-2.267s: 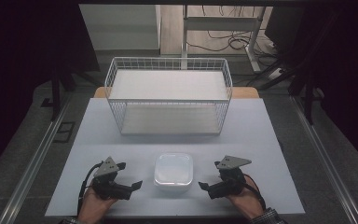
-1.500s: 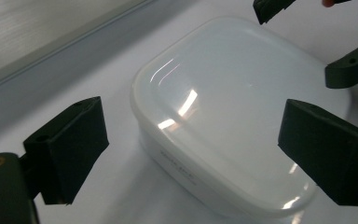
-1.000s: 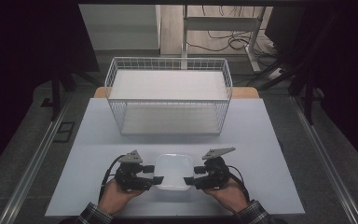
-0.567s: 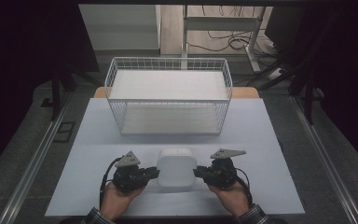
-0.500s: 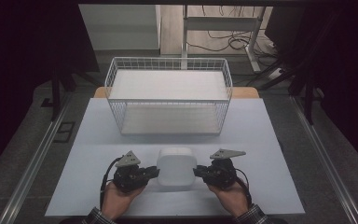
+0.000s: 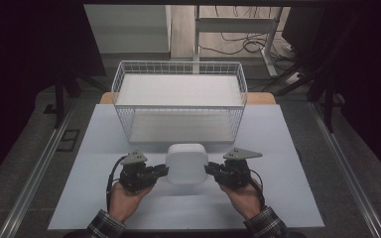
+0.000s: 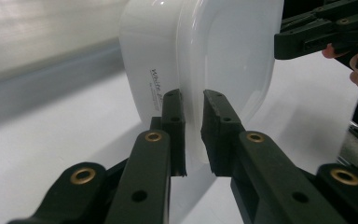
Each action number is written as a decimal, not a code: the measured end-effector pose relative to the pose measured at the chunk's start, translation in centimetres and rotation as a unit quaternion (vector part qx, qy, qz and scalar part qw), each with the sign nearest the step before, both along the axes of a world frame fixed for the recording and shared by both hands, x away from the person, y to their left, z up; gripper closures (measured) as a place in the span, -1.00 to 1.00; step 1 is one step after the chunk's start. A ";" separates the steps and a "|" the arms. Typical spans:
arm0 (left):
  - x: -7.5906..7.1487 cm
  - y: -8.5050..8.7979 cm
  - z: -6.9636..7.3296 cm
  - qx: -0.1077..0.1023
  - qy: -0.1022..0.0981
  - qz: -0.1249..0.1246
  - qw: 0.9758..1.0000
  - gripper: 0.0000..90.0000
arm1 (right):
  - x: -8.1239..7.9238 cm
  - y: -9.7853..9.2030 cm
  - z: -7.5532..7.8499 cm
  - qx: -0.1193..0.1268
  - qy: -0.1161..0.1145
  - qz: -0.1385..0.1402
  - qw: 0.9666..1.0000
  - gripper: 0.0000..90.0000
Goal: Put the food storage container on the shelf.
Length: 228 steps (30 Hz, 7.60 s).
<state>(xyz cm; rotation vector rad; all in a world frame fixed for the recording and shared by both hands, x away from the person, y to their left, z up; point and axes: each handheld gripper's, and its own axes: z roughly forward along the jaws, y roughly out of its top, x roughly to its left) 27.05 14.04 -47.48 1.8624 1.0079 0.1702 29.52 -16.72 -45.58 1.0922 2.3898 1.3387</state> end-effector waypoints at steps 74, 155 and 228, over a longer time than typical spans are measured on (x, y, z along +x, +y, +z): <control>13.0 0.2 -1.6 0.026 -0.007 0.067 0.997 0.12 | 13.7 3.9 -1.7 -0.013 -0.028 -0.088 0.996 0.26; 2.4 2.1 -4.1 0.038 -0.060 0.027 0.997 -0.93 | 9.3 5.2 -3.8 -0.065 -0.047 0.024 0.996 -0.90; -2.4 2.5 -4.2 0.062 -0.055 0.002 0.997 -0.93 | 1.1 -0.6 -2.8 -0.028 -0.047 0.038 0.998 -0.96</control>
